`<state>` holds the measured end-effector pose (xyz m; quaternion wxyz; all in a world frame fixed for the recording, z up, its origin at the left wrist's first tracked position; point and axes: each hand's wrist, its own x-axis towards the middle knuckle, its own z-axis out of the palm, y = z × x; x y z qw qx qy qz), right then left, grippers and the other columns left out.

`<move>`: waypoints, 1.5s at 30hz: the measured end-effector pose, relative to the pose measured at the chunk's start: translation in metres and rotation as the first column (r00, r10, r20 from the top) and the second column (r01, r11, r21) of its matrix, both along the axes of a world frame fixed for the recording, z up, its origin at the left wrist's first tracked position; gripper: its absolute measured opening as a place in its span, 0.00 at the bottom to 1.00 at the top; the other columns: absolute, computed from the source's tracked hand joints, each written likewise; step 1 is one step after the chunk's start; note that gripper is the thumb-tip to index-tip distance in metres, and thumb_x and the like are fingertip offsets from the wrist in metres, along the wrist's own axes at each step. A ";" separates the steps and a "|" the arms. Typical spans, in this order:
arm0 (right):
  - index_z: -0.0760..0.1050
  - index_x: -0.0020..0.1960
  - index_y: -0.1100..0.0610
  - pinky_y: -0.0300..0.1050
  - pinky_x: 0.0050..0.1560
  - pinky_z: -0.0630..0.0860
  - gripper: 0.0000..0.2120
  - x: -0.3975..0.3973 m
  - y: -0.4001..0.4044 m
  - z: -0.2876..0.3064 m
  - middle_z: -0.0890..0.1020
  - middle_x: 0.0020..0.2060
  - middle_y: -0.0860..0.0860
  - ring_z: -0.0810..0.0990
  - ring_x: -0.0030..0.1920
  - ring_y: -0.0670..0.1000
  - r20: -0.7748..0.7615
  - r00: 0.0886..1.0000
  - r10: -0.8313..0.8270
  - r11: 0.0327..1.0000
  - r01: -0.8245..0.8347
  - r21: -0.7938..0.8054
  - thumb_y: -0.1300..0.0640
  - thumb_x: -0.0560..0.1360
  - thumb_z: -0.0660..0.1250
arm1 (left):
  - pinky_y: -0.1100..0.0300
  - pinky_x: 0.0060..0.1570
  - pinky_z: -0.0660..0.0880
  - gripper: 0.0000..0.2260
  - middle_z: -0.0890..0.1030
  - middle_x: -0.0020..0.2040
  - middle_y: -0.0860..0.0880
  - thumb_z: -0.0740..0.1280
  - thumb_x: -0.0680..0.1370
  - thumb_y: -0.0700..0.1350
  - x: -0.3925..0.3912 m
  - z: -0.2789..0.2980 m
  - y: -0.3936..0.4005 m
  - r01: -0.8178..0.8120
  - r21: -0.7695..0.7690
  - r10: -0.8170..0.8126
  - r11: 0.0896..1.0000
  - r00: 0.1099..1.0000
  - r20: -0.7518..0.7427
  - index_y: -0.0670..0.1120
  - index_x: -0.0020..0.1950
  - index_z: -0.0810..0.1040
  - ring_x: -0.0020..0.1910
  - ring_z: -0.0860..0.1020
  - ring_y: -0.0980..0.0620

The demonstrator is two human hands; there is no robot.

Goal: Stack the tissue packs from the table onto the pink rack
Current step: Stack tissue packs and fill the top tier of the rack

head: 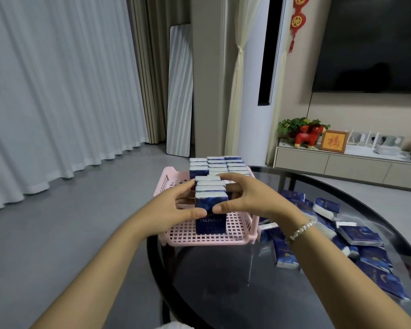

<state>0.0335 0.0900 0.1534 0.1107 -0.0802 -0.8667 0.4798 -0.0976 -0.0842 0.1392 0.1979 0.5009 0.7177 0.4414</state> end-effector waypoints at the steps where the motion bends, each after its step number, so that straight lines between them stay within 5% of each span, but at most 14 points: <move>1: 0.68 0.67 0.49 0.41 0.56 0.77 0.35 -0.010 0.002 0.003 0.83 0.53 0.44 0.82 0.51 0.42 -0.002 1.000 -0.004 1.000 0.004 0.010 0.51 0.64 0.78 | 0.75 0.55 0.70 0.27 0.75 0.51 0.73 0.72 0.72 0.40 -0.008 0.006 0.001 -0.010 0.001 0.010 1.000 1.000 -0.002 0.69 0.56 0.65 0.52 0.75 0.75; 5: 0.66 0.70 0.52 0.44 0.57 0.76 0.38 -0.049 0.009 0.013 0.81 0.58 0.48 0.80 0.54 0.45 0.002 0.999 -0.039 0.995 0.038 0.091 0.48 0.65 0.77 | 0.71 0.52 0.73 0.29 0.76 0.55 0.64 0.71 0.74 0.42 -0.044 0.025 0.004 -0.032 -0.055 0.034 0.998 0.999 0.032 0.61 0.68 0.63 0.51 0.76 0.71; 10: 0.66 0.70 0.52 0.33 0.50 0.70 0.36 -0.086 0.020 0.019 0.78 0.56 0.47 0.76 0.57 0.45 0.056 0.994 -0.099 0.968 0.083 0.238 0.43 0.66 0.75 | 0.70 0.52 0.75 0.32 0.75 0.64 0.54 0.71 0.73 0.43 -0.085 0.023 0.023 -0.011 -0.130 0.023 0.991 0.996 0.092 0.49 0.75 0.62 0.57 0.75 0.64; 16: 0.73 0.63 0.52 0.49 0.61 0.73 0.29 -0.108 0.034 0.008 0.80 0.56 0.49 0.78 0.56 0.49 0.134 0.979 -0.153 0.959 0.115 0.259 0.43 0.66 0.74 | 0.65 0.53 0.77 0.28 0.73 0.69 0.51 0.69 0.76 0.42 -0.110 0.004 0.048 0.018 -0.183 0.006 0.983 0.991 0.133 0.48 0.75 0.63 0.64 0.74 0.55; 25: 0.61 0.73 0.52 0.49 0.68 0.65 0.41 -0.113 0.040 0.007 0.63 0.67 0.49 0.66 0.66 0.52 0.261 0.941 -0.217 0.868 0.063 0.492 0.40 0.66 0.72 | 0.66 0.45 0.77 0.26 0.75 0.54 0.64 0.67 0.76 0.34 -0.100 -0.015 0.063 0.004 -0.111 0.017 0.994 0.982 0.187 0.57 0.66 0.63 0.48 0.79 0.62; 28: 0.61 0.73 0.52 0.49 0.68 0.65 0.41 -0.113 0.040 0.008 0.62 0.67 0.48 0.67 0.66 0.52 0.259 0.939 -0.226 0.873 0.077 0.482 0.41 0.66 0.73 | 0.67 0.48 0.77 0.29 0.73 0.53 0.66 0.67 0.76 0.34 -0.097 -0.016 0.064 -0.034 -0.113 0.049 0.993 0.990 0.133 0.54 0.71 0.61 0.50 0.77 0.63; 32: 0.62 0.72 0.52 0.46 0.63 0.67 0.41 -0.113 0.038 0.009 0.62 0.67 0.48 0.67 0.65 0.52 0.260 0.936 -0.236 0.850 0.069 0.522 0.42 0.65 0.74 | 0.61 0.60 0.72 0.30 0.75 0.59 0.61 0.69 0.76 0.39 -0.091 -0.014 0.064 -0.060 -0.176 0.054 0.983 0.998 -0.039 0.54 0.74 0.61 0.56 0.76 0.58; 35: 0.62 0.71 0.52 0.45 0.60 0.67 0.40 -0.113 0.037 0.010 0.62 0.67 0.49 0.67 0.63 0.52 0.291 0.926 -0.240 0.807 0.023 0.591 0.42 0.66 0.74 | 0.69 0.54 0.68 0.32 0.74 0.63 0.59 0.69 0.76 0.44 -0.087 -0.014 0.063 -0.063 -0.257 0.016 0.964 0.983 -0.181 0.57 0.75 0.56 0.57 0.75 0.59; 38: 0.57 0.75 0.50 0.49 0.67 0.65 0.42 -0.108 0.040 0.013 0.60 0.70 0.47 0.65 0.68 0.52 0.311 0.927 -0.210 0.829 0.000 0.559 0.39 0.67 0.72 | 0.76 0.51 0.68 0.32 0.73 0.64 0.59 0.67 0.77 0.45 -0.088 -0.011 0.062 -0.012 -0.312 -0.037 0.950 0.987 -0.153 0.60 0.75 0.54 0.58 0.74 0.61; 42: 0.62 0.74 0.49 0.52 0.72 0.56 0.32 -0.099 0.042 0.010 0.63 0.73 0.46 0.57 0.73 0.52 0.233 0.958 -0.168 0.811 -0.001 0.585 0.38 0.74 0.63 | 0.59 0.71 0.58 0.34 0.62 0.75 0.56 0.59 0.77 0.63 -0.089 -0.006 0.064 -0.042 -0.395 -0.010 0.918 0.992 -0.127 0.59 0.77 0.46 0.74 0.61 0.51; 45: 0.61 0.74 0.46 0.52 0.72 0.49 0.24 -0.094 0.044 -0.001 0.64 0.73 0.46 0.54 0.75 0.50 0.178 0.961 -0.213 0.750 0.044 0.661 0.41 0.79 0.52 | 0.57 0.70 0.53 0.33 0.53 0.78 0.51 0.50 0.77 0.66 -0.081 -0.009 0.073 -0.132 -0.413 0.094 0.901 0.989 -0.112 0.60 0.76 0.37 0.76 0.54 0.48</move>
